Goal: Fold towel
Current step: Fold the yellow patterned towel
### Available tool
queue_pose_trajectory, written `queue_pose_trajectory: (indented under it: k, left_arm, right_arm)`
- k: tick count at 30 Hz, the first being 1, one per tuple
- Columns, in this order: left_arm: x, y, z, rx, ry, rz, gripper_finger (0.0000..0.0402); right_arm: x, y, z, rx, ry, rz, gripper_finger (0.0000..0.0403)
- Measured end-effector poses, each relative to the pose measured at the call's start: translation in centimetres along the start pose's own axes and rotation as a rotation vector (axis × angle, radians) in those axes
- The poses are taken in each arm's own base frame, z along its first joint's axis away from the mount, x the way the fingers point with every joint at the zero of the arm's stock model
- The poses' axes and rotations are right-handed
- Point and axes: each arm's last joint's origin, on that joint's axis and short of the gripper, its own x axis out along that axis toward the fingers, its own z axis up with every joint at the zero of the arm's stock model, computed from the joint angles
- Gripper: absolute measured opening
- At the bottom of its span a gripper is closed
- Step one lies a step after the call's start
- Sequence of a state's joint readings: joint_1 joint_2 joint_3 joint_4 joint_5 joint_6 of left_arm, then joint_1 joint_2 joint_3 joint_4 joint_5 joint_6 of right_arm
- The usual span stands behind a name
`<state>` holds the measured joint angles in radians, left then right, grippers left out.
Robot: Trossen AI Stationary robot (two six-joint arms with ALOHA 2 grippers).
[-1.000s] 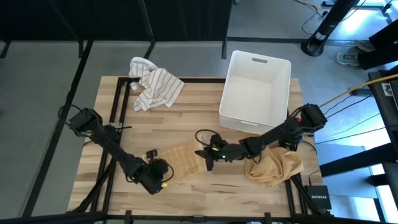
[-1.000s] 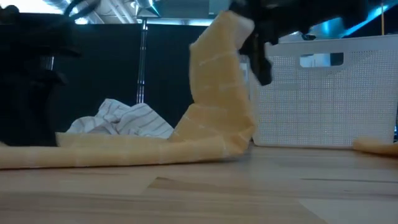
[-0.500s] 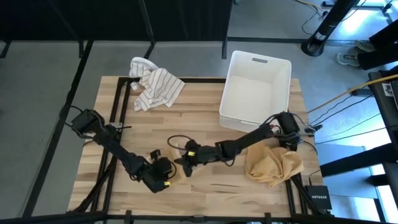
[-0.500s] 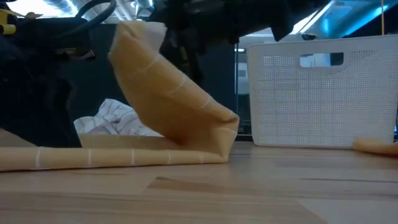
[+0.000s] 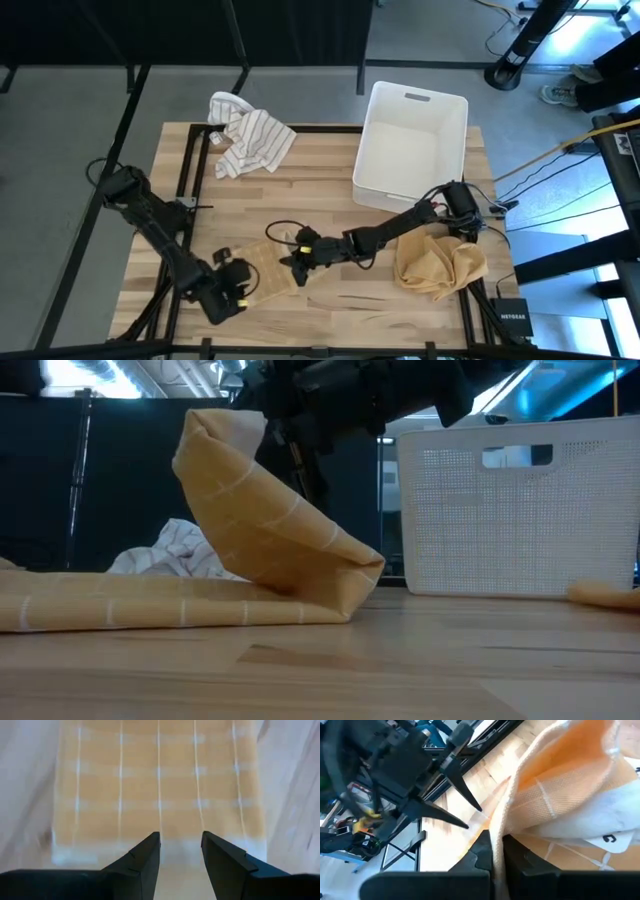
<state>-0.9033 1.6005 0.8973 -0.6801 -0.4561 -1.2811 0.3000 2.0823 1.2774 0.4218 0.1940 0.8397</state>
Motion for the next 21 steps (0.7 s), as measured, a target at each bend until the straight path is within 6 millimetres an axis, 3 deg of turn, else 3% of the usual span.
queue_pose_trajectory:
  k: [6,21]
  left_arm:
    - [2.5,0.9,-2.7,-0.086,0.017,0.055,0.0138]
    - [2.9,0.9,-2.0,-0.105,0.015,0.025,0.0138]
  right_arm:
    - [0.5,0.2,0.1,0.058,-0.055,0.024,0.0017]
    - [5.9,0.2,-1.5,0.088,-0.023,0.056,0.0017]
